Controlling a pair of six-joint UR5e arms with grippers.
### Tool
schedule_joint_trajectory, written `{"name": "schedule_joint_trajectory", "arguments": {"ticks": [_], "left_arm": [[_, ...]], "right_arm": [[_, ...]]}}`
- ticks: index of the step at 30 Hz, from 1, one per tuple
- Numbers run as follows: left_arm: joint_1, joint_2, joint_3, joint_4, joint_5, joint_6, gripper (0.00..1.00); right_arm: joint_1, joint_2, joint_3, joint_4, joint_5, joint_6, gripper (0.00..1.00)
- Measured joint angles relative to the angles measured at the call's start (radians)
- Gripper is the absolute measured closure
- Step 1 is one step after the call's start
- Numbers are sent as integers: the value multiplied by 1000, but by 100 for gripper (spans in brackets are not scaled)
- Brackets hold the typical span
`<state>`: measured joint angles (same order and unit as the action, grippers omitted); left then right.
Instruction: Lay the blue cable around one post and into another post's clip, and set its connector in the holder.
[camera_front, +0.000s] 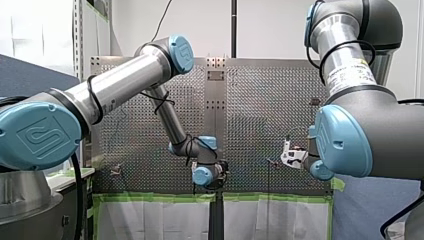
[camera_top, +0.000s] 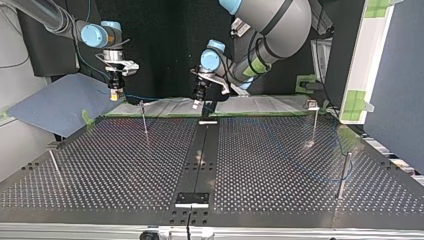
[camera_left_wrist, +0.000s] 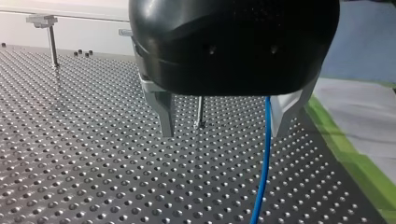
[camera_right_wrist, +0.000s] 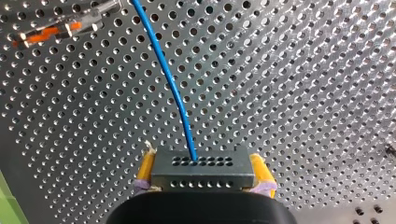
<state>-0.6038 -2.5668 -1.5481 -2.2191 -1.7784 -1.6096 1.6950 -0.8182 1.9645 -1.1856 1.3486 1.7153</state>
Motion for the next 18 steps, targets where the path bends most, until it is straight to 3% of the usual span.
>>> {"name": "schedule_joint_trajectory", "arguments": {"ticks": [18], "left_arm": [[-4,0,7,-5,-4,61,0]], "right_arm": [[0,0,0,0,0,0,100]]}}
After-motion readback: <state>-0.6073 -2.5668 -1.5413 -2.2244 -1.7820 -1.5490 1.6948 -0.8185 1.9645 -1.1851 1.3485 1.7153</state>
